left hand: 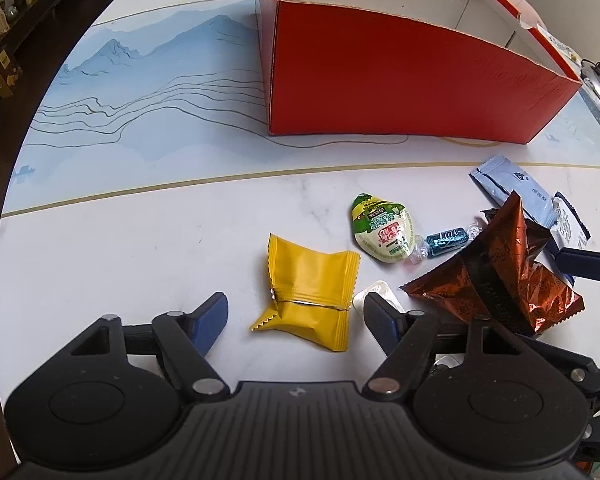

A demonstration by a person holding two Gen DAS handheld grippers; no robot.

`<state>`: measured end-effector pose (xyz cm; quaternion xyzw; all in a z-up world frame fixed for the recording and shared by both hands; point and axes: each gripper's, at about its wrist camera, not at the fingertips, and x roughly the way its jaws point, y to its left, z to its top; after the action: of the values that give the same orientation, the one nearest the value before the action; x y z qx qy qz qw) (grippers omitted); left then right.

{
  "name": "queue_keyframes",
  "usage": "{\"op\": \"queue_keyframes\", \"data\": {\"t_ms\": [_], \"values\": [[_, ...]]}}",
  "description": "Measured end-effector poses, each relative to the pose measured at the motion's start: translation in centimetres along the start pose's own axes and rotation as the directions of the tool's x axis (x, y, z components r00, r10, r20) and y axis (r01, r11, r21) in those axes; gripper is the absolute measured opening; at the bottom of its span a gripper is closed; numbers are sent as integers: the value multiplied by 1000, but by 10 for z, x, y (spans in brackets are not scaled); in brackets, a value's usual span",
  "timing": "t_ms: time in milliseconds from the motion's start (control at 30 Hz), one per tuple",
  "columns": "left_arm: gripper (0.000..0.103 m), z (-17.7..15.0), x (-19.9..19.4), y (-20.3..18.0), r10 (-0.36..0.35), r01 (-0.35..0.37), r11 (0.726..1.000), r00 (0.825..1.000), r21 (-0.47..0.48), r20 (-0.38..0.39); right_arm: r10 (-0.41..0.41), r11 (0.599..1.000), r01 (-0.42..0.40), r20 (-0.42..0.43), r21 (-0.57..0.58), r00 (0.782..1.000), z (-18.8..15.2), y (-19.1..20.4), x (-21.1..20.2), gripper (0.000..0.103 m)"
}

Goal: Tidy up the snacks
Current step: 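Move both tools back toward the remaining snacks on the table, then grasp the yellow packet with the left tool while the right tool grasps the copper foil bag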

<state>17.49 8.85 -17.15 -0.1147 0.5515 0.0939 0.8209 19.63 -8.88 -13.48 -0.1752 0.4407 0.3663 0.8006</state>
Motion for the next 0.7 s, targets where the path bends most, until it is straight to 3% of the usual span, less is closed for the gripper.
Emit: {"op": "queue_keyframes", "data": {"t_ms": [200, 333, 700], "values": [[49, -4, -2, -12, 39, -40, 998, 999, 55, 13, -15, 1000, 15, -14, -17, 1000, -2, 5, 2, 69], [47, -7, -4, -14, 43, -44, 997, 999, 64, 23, -15, 1000, 15, -18, -24, 1000, -4, 6, 1, 55], [41, -9, -8, 1, 6, -6, 1000, 1000, 3, 27, -3, 999, 3, 2, -40, 1000, -8, 10, -8, 37]]}}
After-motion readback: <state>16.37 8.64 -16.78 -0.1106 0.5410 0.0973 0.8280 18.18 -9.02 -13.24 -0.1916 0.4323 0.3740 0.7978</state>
